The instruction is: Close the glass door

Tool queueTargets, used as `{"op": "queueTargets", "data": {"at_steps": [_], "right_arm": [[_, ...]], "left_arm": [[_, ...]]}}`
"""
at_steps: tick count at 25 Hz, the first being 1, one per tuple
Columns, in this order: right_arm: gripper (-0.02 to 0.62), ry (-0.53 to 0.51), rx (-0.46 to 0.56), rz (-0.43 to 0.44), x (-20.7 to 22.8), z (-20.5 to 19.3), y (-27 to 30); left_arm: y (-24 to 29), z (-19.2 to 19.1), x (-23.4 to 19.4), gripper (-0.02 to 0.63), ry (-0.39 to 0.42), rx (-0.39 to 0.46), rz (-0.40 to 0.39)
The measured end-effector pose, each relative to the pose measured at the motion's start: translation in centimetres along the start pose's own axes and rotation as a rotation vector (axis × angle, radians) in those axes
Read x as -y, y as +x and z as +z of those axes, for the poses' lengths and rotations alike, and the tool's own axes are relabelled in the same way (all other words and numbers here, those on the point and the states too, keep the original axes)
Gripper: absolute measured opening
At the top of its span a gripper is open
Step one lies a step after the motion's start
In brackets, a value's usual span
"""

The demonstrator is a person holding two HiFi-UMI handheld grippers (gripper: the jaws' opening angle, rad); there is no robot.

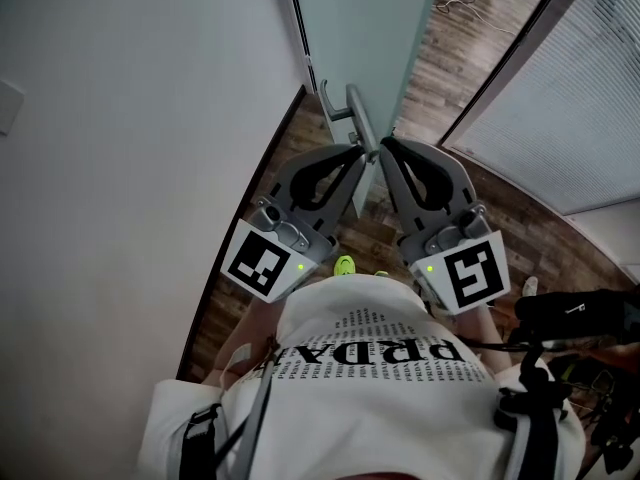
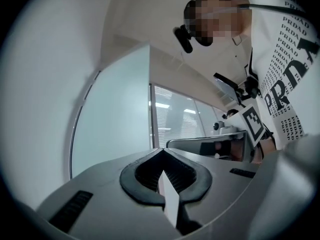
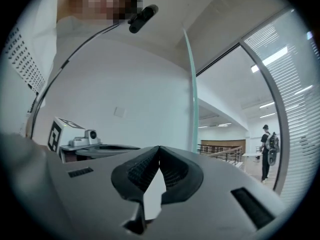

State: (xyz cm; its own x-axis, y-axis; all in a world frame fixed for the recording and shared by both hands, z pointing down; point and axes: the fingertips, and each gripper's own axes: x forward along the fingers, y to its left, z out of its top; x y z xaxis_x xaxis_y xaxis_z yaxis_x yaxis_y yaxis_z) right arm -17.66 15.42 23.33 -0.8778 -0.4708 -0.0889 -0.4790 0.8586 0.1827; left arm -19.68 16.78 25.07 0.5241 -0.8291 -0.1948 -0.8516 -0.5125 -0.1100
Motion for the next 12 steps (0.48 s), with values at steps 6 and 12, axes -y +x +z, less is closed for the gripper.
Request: {"op": "queueTargets", "data": {"at_steps": [6,12], "right_arm": [[0.003,-0.089,-0.034,-0.210,5.6,-0.6,0.9],[0.069,-0.099,-0.075,-0.198,7.1,-1.2,3.2]], "left_arm": [[0.4,-0.4,-1.4,0.000,-0.022,-0.007,0.021],[1.2,-0.5,-2.4,0.002,-0.041,-0.024,0.005]]}}
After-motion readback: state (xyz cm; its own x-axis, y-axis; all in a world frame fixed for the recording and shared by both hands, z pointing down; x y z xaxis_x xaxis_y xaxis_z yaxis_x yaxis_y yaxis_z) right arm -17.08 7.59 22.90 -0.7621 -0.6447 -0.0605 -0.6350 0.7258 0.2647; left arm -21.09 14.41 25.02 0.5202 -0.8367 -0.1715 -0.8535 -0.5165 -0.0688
